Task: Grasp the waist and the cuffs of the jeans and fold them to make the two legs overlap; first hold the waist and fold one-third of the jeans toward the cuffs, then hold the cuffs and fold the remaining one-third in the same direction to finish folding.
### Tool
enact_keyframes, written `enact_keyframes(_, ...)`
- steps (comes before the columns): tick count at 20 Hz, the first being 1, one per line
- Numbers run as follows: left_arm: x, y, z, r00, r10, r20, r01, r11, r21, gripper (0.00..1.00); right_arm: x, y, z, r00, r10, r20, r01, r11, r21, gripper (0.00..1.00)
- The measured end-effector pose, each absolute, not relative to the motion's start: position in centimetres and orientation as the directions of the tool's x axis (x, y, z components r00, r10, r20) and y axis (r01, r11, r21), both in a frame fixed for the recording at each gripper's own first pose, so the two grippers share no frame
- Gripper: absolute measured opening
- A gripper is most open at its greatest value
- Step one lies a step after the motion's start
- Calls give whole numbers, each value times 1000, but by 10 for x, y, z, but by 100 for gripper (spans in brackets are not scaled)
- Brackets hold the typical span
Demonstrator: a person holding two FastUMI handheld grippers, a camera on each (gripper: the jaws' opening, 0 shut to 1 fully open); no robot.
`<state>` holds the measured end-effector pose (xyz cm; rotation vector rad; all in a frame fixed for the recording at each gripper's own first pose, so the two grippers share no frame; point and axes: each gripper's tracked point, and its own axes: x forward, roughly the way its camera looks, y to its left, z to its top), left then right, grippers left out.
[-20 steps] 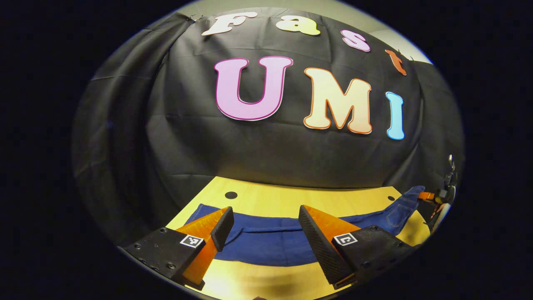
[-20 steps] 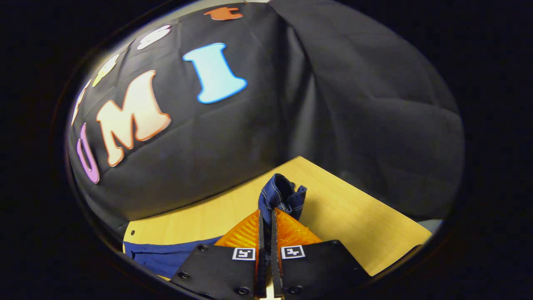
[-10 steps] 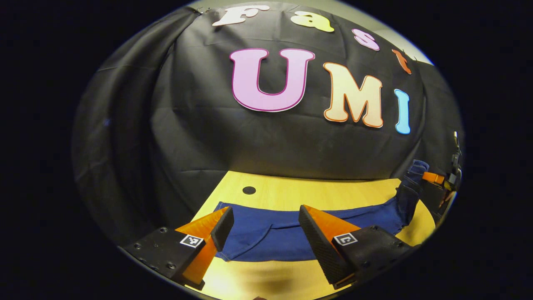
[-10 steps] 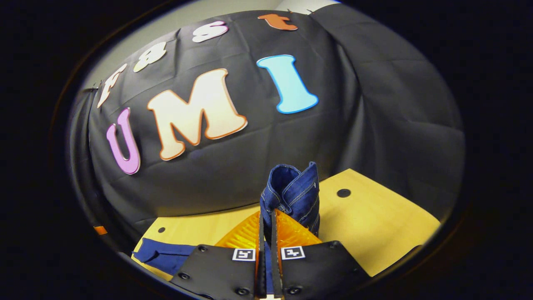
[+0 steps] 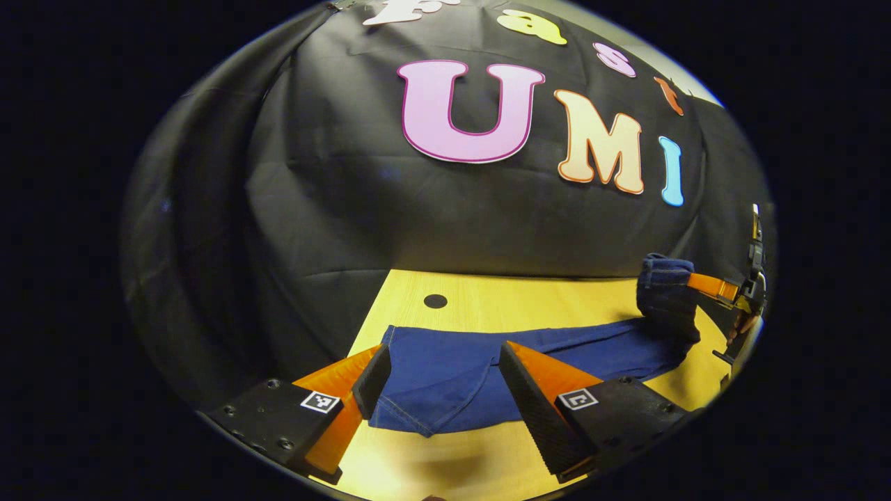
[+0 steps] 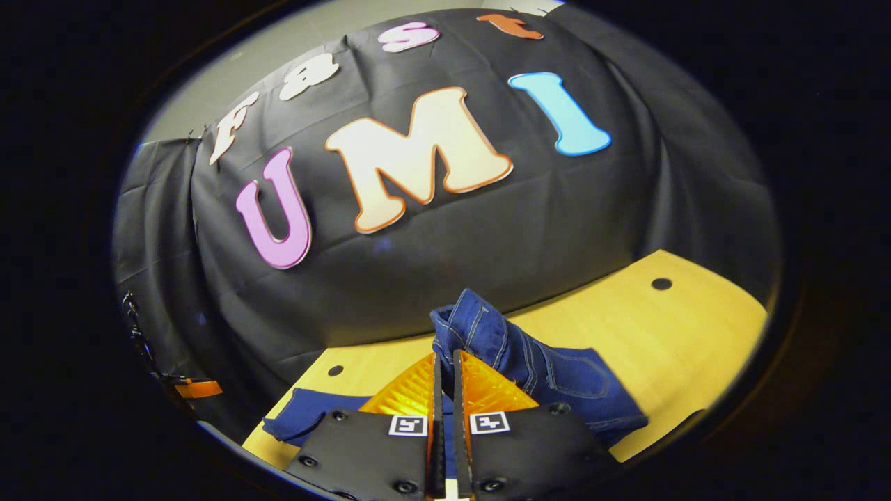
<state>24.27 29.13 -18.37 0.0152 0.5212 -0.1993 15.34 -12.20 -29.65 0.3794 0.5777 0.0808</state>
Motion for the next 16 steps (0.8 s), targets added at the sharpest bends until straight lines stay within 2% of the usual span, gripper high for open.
enact_keyframes(2,245,300,-192,833,-199,-516,211,977,-36,98,159,-123,-290,837,217,-501,18,906,422,8)
enact_keyframes(3,247,305,-197,826,-207,-524,219,975,-39,98,161,-131,-285,841,215,-496,14,908,418,3)
enact_keyframes(4,248,309,-200,820,-213,-532,225,973,-44,98,161,-137,-284,834,217,-508,9,914,405,3)
enact_keyframes(6,246,315,-208,810,-225,-542,232,971,-56,98,149,-111,-320,804,217,-554,22,920,392,3)
enact_keyframes(9,248,317,-223,790,-251,-560,248,965,-83,98,137,-112,-342,769,177,-614,48,942,332,3)
enact_keyframes(13,249,325,-256,746,-266,-611,248,962,-116,98,126,-111,-332,775,184,-604,12,952,305,88)
enact_keyframes(14,248,328,-265,732,-266,-627,236,963,-133,98,125,-112,-327,781,182,-597,10,953,304,95)
enact_keyframes(16,252,335,-285,707,-260,-658,215,965,-151,98,124,-117,-319,787,173,-592,14,955,297,97)
